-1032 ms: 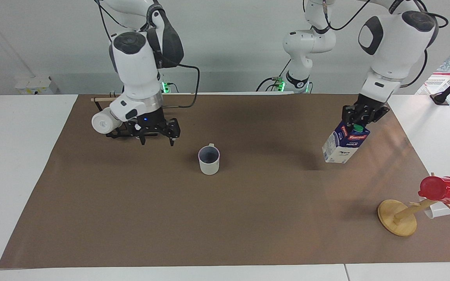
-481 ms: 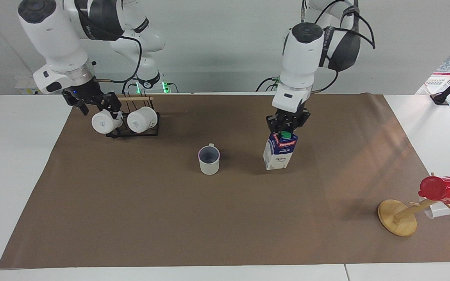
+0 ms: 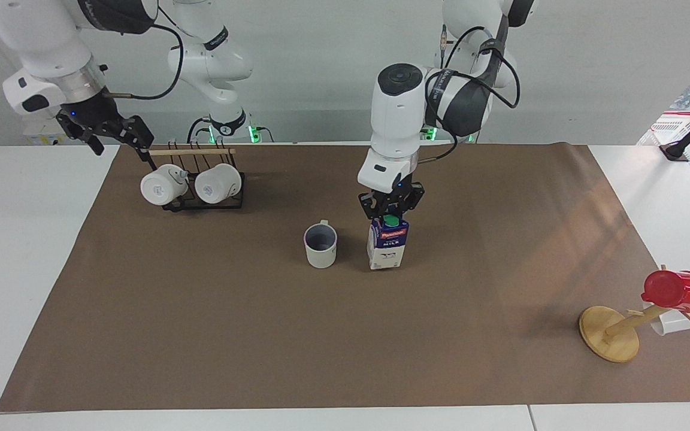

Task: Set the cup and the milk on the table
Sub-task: 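Set the mug mid-table with the right gripper while the left gripper carries the carton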

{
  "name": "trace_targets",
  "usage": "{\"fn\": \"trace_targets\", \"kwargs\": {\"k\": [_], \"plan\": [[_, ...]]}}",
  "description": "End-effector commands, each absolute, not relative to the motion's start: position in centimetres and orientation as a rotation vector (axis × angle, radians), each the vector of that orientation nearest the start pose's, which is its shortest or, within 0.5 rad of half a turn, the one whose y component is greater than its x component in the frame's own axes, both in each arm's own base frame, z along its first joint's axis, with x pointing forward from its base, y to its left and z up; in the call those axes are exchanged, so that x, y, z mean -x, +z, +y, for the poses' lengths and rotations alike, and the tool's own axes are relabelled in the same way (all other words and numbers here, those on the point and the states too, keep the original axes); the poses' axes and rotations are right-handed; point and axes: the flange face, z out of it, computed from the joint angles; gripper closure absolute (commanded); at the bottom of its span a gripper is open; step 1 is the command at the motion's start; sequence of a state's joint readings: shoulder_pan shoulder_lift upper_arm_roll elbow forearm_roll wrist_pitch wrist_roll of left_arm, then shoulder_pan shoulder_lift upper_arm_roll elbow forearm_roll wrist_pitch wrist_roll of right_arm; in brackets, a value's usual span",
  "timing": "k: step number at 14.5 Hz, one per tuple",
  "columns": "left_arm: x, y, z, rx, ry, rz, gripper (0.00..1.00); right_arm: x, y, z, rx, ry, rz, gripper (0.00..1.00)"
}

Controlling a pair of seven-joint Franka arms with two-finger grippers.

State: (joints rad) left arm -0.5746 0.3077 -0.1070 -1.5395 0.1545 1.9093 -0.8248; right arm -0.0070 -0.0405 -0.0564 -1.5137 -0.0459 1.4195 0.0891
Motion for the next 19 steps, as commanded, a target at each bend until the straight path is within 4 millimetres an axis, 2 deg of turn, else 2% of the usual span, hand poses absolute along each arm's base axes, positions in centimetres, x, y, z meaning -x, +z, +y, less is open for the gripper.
{"fn": "trace_targets", "kwargs": {"k": [1,3,8,9,12,15,16,17,18,19], "plan": [[-52.5,48.1,-41.6,3.061,-0.241,-0.14,1.0,-54.2,67.0,-3.3,3.171,0.106,0.227,0.0],[-51.4,47.4,-43.6,3.076,-0.255,-0.108,1.0,-54.6,66.6,-3.4,3.148,0.099,0.226,0.0],[-51.3,47.4,-44.1,3.089,-0.278,-0.104,1.0,-54.7,66.8,-3.3,3.162,0.082,0.211,0.0],[-51.2,47.1,-44.2,3.087,-0.273,-0.101,1.0,-54.7,66.7,-3.0,3.164,0.085,0.192,0.0],[-50.7,46.7,-44.4,3.08,-0.259,-0.087,1.0,-55.1,66.9,-0.1,3.174,0.047,0.12,0.0],[-50.2,46.5,-44.6,3.081,-0.25,-0.081,1.0,-55.2,66.5,0.0,3.208,0.025,0.102,0.0],[-50.3,46.5,-44.6,3.082,-0.248,-0.087,0.9,-55.2,66.4,0.1,3.206,0.028,0.097,0.0],[-50.4,46.5,-44.5,3.083,-0.25,-0.089,0.64,-55.2,66.4,0.0,3.205,0.028,0.079,0.0],[-50.5,46.5,-44.4,3.079,-0.255,-0.089,0.25,-55.2,66.4,0.0,3.205,0.029,0.062,0.0],[-50.4,46.6,-44.4,3.078,-0.257,-0.088,0.0,-55.2,66.4,-0.1,3.204,0.029,0.064,0.0]]}}
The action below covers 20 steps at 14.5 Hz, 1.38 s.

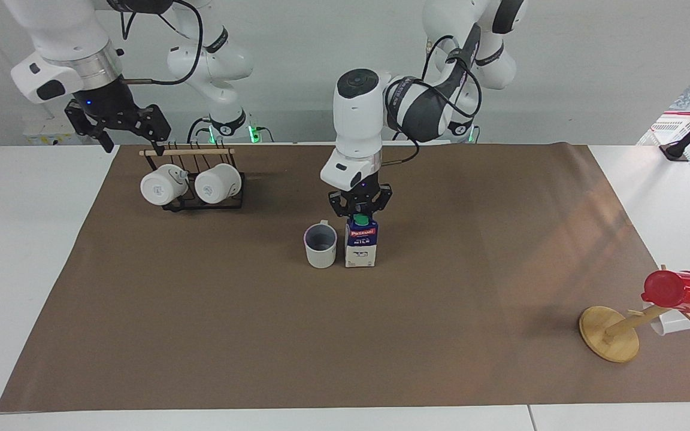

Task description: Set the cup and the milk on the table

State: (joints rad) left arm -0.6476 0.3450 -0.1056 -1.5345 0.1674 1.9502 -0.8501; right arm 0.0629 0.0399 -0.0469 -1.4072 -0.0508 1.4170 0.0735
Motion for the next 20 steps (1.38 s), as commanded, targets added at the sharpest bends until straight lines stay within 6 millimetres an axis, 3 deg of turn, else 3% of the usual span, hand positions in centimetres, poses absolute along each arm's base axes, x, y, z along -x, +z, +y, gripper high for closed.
{"fn": "trace_targets", "kwargs": {"k": [1,4,6,8,11,16,20], "plan": [[-50.5,46.6,-44.3,3.076,-0.259,-0.09,0.0,-55.2,66.4,-0.2,3.196,0.03,0.07,0.0],[-50.1,48.7,-44.0,3.085,-0.282,-0.095,0.0,-55.2,66.4,0.0,3.195,0.027,0.074,0.0],[-49.7,51.6,-42.7,3.093,-0.301,-0.114,0.0,-55.2,66.4,-0.2,3.194,0.032,0.084,0.0],[-50.1,53.6,-40.2,3.082,-0.299,-0.151,0.0,-55.2,66.4,-0.3,3.193,0.029,0.086,0.0],[-51.2,55.3,-33.9,3.076,-0.291,-0.137,0.0,-55.2,66.4,-0.2,3.193,0.029,0.086,0.0],[-55.0,56.7,-20.6,3.128,-0.207,-0.063,0.0,-55.2,66.4,-0.2,3.193,0.029,0.086,0.0],[-56.5,58.7,-10.3,3.145,-0.172,0.011,0.0,-55.2,66.3,-0.4,3.155,0.036,0.087,0.0]]}}
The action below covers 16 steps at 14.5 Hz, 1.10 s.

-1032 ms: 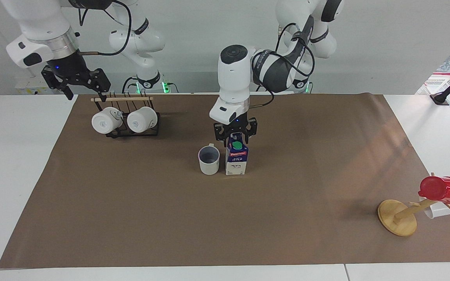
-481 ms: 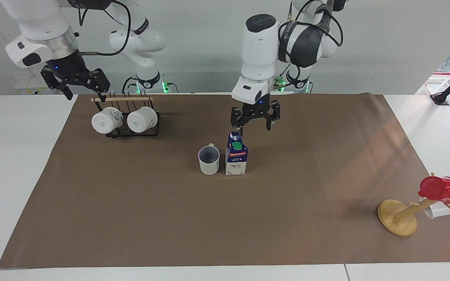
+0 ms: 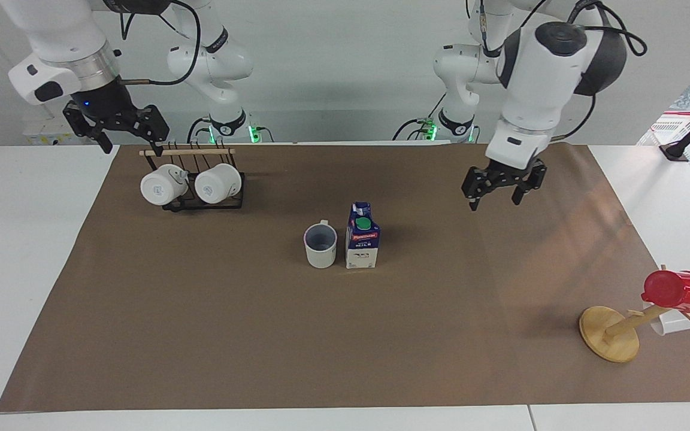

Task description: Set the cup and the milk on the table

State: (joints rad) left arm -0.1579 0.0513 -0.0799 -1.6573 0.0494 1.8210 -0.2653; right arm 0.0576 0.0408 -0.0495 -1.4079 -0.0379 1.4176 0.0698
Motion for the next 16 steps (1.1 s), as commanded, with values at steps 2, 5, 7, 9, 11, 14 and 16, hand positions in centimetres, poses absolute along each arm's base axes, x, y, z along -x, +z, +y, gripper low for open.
{"fn": "trace_targets", "kwargs": {"k": [2,5,7,9,11,14,16], "plan": [[-57.0,60.0,-7.0,3.147,-0.183,-0.013,0.0,-55.2,66.4,-0.4,3.155,0.033,0.087,0.0],[-56.8,62.2,-3.4,3.139,-0.123,0.06,0.0,-55.1,66.3,-0.3,3.153,0.043,0.084,0.0],[-56.9,63.6,-3.0,3.142,-0.068,0.074,0.0,-55.0,66.3,-0.3,3.153,0.05,0.085,0.0],[-56.9,63.5,-2.7,3.145,0.009,0.07,0.0,-55.0,66.2,-0.2,3.153,0.053,0.084,0.0],[-56.4,63.4,-1.4,3.178,0.02,0.027,0.0,-55.0,66.2,-0.2,3.153,0.053,0.08,0.0],[-55.5,63.1,-1.5,3.18,0.047,0.022,0.0,-55.1,66.2,-0.2,3.152,0.05,0.086,0.0],[-54.0,62.5,-1.6,3.176,0.065,-0.001,0.0,-55.0,66.3,-0.2,3.152,0.048,0.074,0.0]]}}
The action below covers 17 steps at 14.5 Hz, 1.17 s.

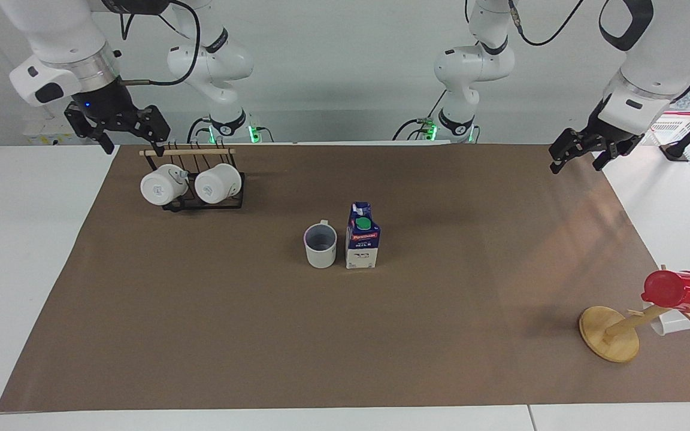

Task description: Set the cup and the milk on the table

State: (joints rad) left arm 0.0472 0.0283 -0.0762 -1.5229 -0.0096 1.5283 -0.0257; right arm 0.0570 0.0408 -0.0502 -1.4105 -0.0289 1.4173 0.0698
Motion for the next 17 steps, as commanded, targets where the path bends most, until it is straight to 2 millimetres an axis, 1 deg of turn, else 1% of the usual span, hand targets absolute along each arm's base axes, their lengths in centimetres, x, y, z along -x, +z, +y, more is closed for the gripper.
{"fn": "trace_targets", "kwargs": {"k": [1,4,9,17], "plan": [[-53.6,62.28,-1.83,3.175,0.072,0.003,0.0,-55.02,66.3,-0.2,3.15,0.046,0.072,0.0],[-53.69,62.46,-1.75,3.175,0.051,-0.036,0.0,-55.02,66.3,-0.14,3.152,0.046,0.053,0.0],[-53.77,62.46,-1.93,3.177,0.041,-0.029,0.0,-54.97,66.28,-0.4,3.153,0.058,0.043,0.0],[-54.24,62.68,-1.66,3.185,-0.006,-0.015,0.0,-54.93,66.31,-0.41,3.153,0.055,0.051,0.0]]}}
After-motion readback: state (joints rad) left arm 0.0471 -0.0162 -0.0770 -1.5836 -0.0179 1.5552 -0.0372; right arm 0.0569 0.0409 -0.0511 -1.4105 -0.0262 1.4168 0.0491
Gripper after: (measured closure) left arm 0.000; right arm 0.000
